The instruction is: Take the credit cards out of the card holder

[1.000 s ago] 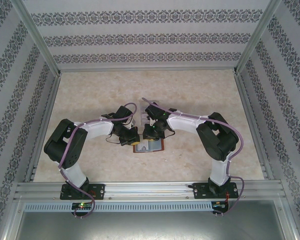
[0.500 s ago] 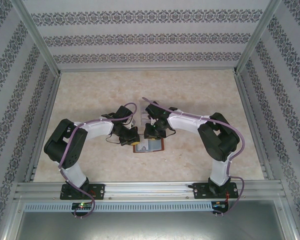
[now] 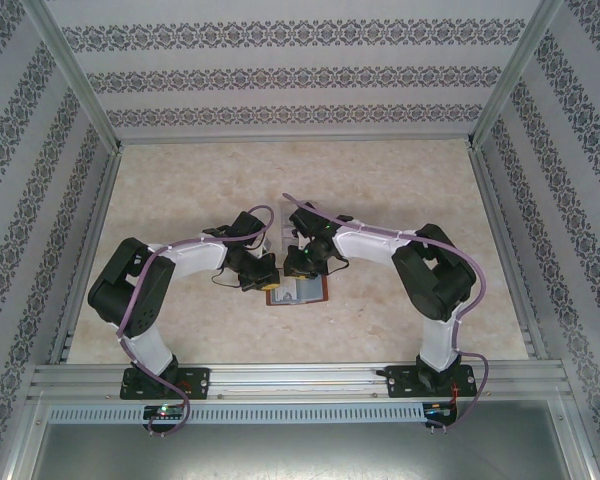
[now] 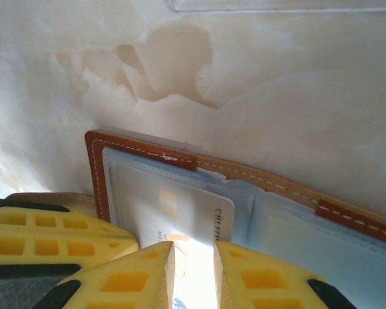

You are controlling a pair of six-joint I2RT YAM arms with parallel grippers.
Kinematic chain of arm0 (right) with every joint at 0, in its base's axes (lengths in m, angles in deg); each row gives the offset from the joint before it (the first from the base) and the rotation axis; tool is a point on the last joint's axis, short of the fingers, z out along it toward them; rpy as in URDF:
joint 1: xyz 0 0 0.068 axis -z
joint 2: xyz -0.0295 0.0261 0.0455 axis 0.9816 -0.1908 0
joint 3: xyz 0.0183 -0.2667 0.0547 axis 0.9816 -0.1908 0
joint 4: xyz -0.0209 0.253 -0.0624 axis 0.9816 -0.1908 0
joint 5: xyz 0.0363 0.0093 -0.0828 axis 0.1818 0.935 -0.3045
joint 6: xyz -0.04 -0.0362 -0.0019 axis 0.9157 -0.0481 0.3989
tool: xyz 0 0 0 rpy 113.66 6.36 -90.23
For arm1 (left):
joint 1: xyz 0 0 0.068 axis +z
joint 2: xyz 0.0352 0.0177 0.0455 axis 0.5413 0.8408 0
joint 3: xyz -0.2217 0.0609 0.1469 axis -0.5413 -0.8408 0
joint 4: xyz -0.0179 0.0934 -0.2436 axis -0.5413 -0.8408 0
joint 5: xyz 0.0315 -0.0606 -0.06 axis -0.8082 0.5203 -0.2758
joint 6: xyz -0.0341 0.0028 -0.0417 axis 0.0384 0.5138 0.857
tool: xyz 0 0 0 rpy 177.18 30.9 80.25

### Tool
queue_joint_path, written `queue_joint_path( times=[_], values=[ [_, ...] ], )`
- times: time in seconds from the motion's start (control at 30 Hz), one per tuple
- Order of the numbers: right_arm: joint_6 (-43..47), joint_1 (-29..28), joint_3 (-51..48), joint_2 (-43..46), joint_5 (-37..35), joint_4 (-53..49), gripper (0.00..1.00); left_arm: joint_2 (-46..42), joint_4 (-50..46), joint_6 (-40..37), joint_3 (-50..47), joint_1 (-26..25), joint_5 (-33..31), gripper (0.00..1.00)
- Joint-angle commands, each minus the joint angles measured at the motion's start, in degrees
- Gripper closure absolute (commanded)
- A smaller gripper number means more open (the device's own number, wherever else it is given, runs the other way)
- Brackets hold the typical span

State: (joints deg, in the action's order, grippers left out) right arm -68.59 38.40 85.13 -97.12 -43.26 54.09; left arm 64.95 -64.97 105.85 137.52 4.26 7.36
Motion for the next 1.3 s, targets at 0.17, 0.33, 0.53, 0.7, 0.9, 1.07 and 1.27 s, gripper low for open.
queue_joint_path(
  times=[0.17, 0.33, 0.53, 0.7, 0.9, 1.07, 1.27],
  values=[
    [0.02, 0.51, -0.61, -0.57, -3.17, -2.92, 0.77, 0.84, -1.85, -1.28, 0.51, -0.58, -1.40, 1.00],
    [0.68, 0.48, -0.27, 0.14, -5.14, -4.99, 0.77, 0.38, -2.20, -1.23, 0.53, -0.59, -1.70, 1.00],
    [1.30, 0.45, 1.05, 0.75, -6.33, -6.79, 0.77, 0.12, -2.73, -1.48, 0.51, -0.63, -2.20, 1.00],
    [1.35, 0.41, 1.32, 2.15, -6.77, -7.41, 0.77, 0.20, -3.34, -1.72, 0.49, -0.58, -2.83, 1.00],
    [0.97, 0.41, 0.64, 4.01, -6.47, -7.12, 0.76, 0.90, -3.87, -2.30, 0.45, -0.58, -3.52, 1.00],
    [-0.22, 0.56, -1.36, 4.75, -3.37, -4.54, 0.75, 1.82, -3.85, -2.46, 0.18, -0.58, -3.79, 1.00],
    [-0.63, 0.59, -2.74, 4.09, -1.94, -3.13, 0.75, 3.40, -4.96, -3.07, 0.56, -0.58, -3.96, 1.00]
  ],
)
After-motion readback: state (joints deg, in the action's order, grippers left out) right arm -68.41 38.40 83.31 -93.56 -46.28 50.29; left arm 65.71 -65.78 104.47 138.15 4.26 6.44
